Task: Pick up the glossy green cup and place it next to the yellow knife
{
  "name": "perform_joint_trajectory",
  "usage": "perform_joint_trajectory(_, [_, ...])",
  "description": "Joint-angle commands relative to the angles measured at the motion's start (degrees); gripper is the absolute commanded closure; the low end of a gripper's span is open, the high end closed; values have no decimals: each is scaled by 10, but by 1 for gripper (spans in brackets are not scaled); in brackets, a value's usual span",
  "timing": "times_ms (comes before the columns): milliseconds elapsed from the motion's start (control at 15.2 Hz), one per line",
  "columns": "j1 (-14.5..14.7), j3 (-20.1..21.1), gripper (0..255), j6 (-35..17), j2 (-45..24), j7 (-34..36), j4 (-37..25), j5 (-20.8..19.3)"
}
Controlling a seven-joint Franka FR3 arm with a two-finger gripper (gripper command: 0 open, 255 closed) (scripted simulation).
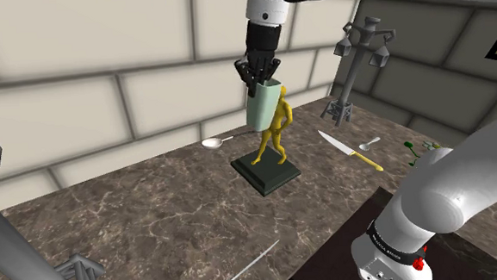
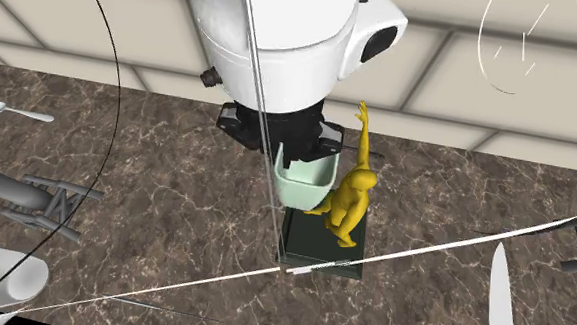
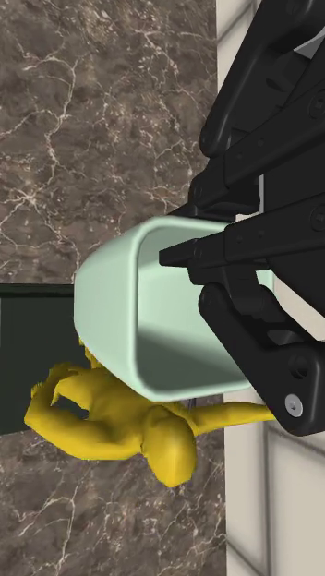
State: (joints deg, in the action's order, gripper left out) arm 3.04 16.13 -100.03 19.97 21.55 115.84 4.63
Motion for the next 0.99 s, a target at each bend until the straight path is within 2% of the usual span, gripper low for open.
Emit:
perform_joint_trajectory(0, [-1, -16, 255, 7, 43, -21, 35, 6])
perform_joint_trajectory(462, [-12, -82, 255, 34, 168, -99, 137, -1])
perform_joint_trajectory(924, [-32, -154, 255, 77, 277, -175, 206, -38])
